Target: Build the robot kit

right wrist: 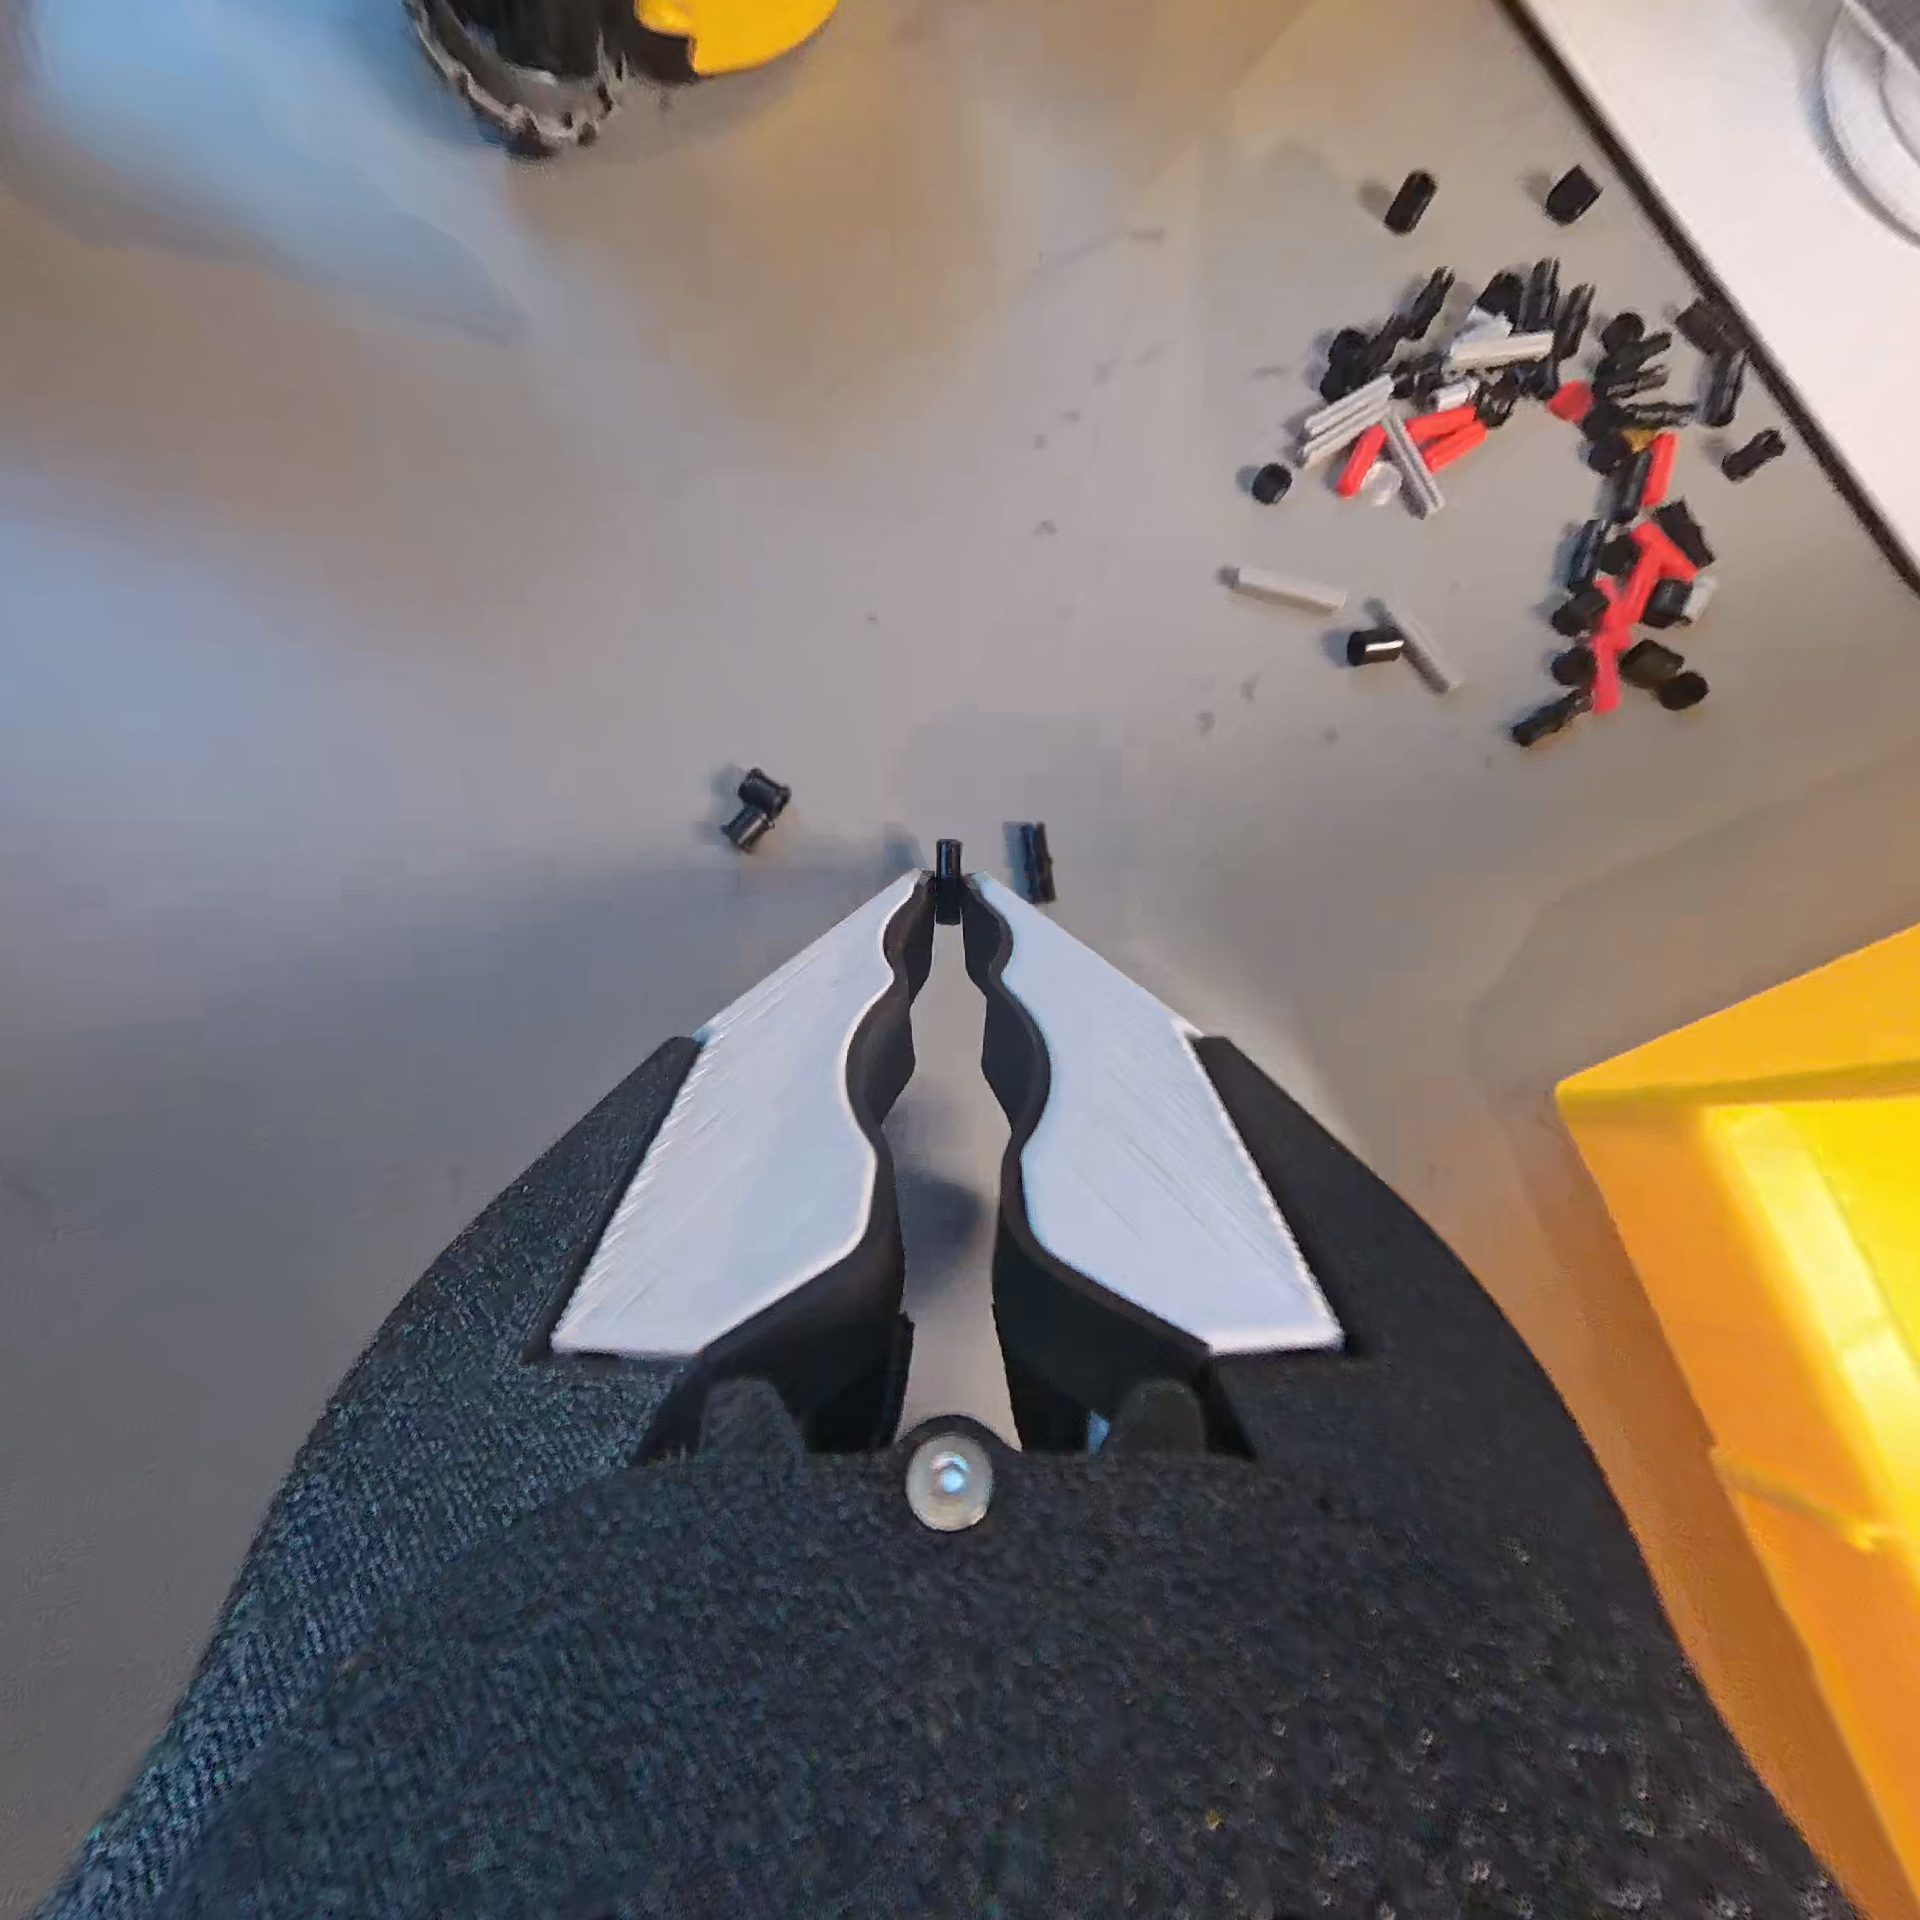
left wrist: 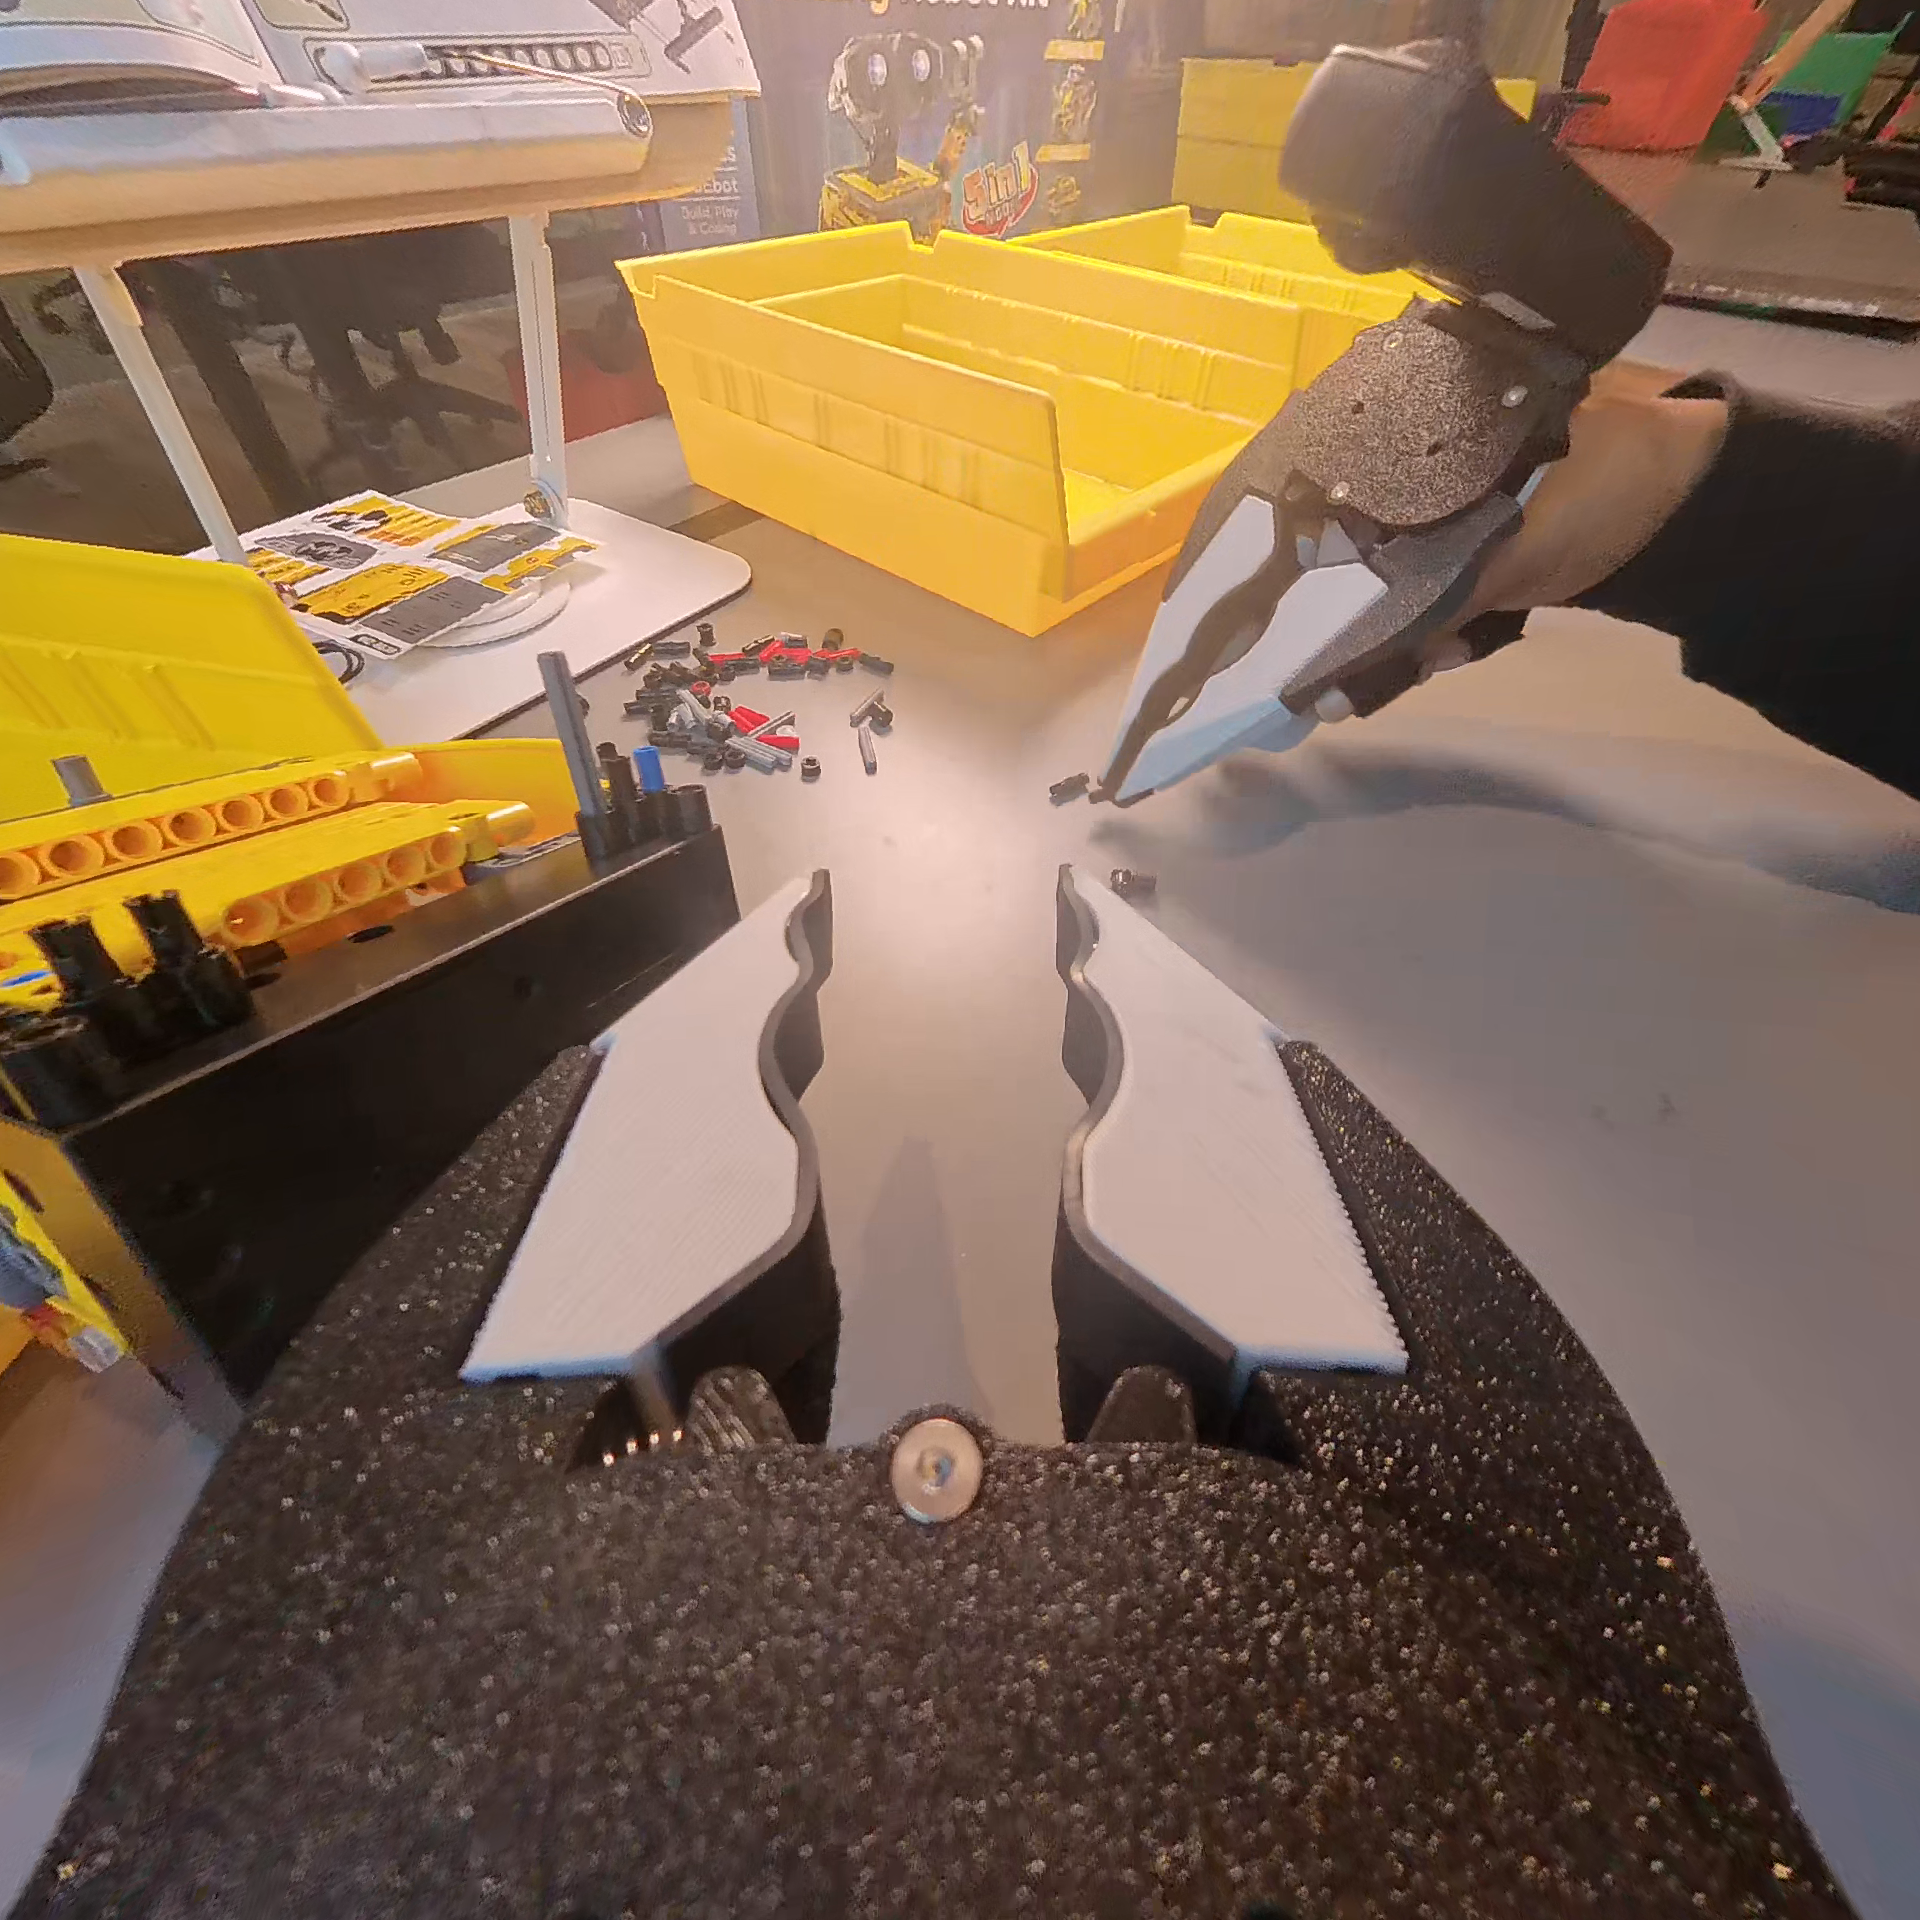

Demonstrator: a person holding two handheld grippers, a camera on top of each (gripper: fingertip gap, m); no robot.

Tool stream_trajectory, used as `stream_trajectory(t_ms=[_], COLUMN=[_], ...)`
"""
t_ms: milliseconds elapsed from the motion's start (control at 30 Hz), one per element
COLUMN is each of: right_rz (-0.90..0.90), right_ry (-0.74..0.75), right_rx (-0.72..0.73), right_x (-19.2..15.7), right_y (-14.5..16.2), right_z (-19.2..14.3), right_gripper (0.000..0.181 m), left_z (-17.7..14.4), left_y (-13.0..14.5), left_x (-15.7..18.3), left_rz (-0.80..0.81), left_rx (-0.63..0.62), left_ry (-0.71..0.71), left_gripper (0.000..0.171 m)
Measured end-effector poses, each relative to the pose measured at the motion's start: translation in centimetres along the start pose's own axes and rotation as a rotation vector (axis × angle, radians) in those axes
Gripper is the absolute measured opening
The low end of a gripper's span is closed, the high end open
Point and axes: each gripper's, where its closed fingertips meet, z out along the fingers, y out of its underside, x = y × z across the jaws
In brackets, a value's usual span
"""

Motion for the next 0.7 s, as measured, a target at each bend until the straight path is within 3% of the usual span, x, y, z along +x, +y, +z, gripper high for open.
stream_trajectory(t_ms=[400,567,700], right_rz=[0.016,0.058,0.066], right_ry=[0.037,0.034,-0.003], right_rx=[0.019,0.012,0.014], right_x=[0.4,1.2,1.5], right_y=[0.0,0.3,0.0], right_z=[0.1,0.7,0.9], right_gripper=[0.01,0.025,0.022], left_z=[0.1,0.1,0.1], left_y=[0.2,0.2,0.2], left_x=[-0.1,0.0,0.0], left_rz=[0.008,0.012,0.009], left_rx=[-0.007,-0.012,-0.007], left_ry=[-0.009,-0.005,-0.005], left_gripper=[0.041,0.041,0.041])
